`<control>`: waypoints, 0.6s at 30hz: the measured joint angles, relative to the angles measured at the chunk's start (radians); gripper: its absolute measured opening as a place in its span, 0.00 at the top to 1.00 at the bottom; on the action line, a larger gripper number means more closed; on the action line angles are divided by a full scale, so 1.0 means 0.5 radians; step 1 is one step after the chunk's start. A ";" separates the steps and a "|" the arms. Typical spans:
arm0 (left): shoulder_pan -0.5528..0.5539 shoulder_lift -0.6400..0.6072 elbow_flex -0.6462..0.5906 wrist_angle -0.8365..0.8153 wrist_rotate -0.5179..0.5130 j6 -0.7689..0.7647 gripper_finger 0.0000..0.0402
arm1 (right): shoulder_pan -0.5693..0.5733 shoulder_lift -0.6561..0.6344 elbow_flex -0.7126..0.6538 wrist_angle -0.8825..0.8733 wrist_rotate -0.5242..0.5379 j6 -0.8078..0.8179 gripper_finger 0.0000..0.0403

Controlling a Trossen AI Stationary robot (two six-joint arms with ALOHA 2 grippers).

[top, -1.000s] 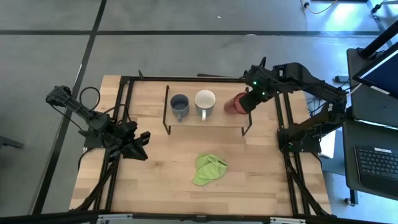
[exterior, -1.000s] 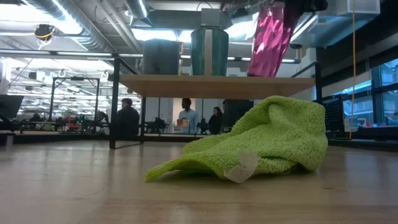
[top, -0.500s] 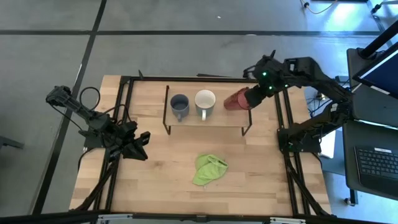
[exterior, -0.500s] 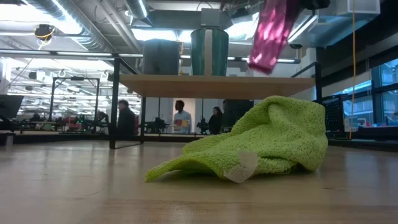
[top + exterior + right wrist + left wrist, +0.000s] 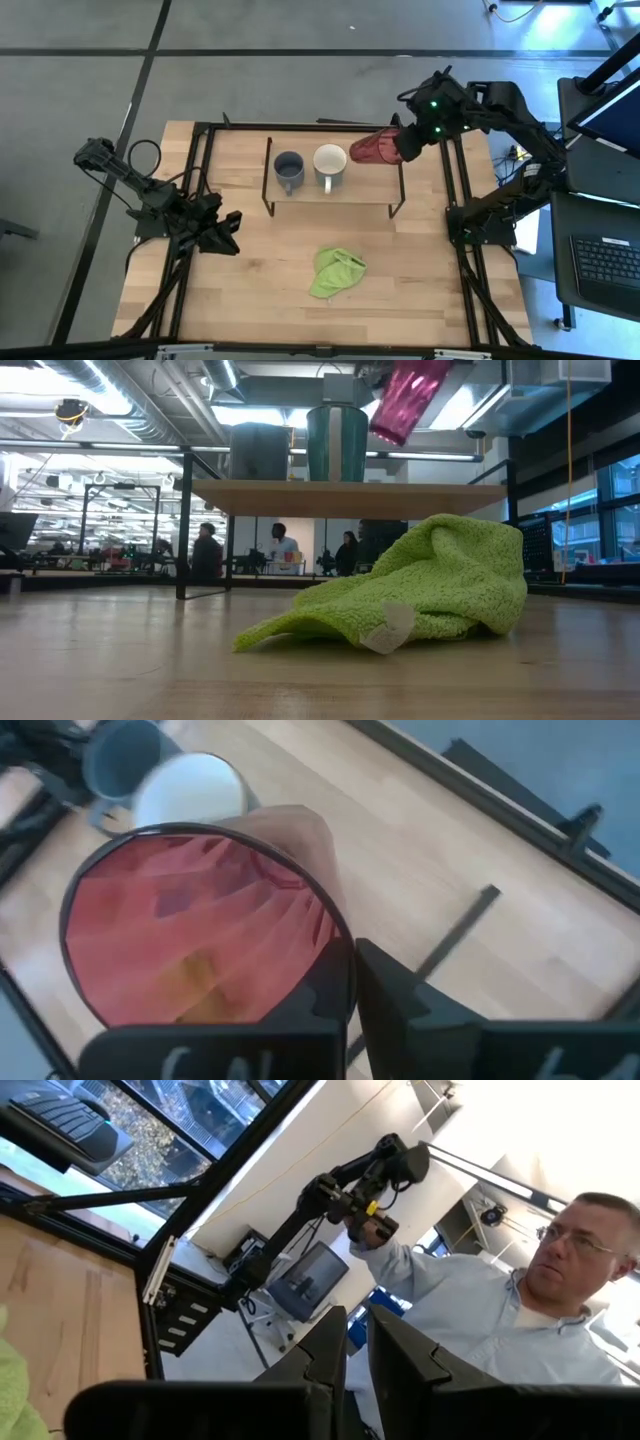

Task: Stack small to large cups/mugs on shelf
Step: Put the red glass on the shelf

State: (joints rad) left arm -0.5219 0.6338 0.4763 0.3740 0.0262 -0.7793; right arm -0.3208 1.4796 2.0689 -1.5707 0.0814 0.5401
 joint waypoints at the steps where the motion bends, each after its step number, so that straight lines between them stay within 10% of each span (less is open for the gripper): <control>1: 0.000 0.000 0.000 0.000 -0.006 -0.006 0.91 | -0.013 -0.005 -0.032 0.000 0.001 -0.003 0.96; 18: 0.000 0.000 0.000 0.000 -0.020 0.005 0.91 | -0.071 -0.015 -0.508 0.003 -0.117 -0.050 0.96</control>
State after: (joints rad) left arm -0.5217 0.6336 0.4763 0.3742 0.0162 -0.7768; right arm -0.3565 1.4723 1.8150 -1.5690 0.0228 0.5149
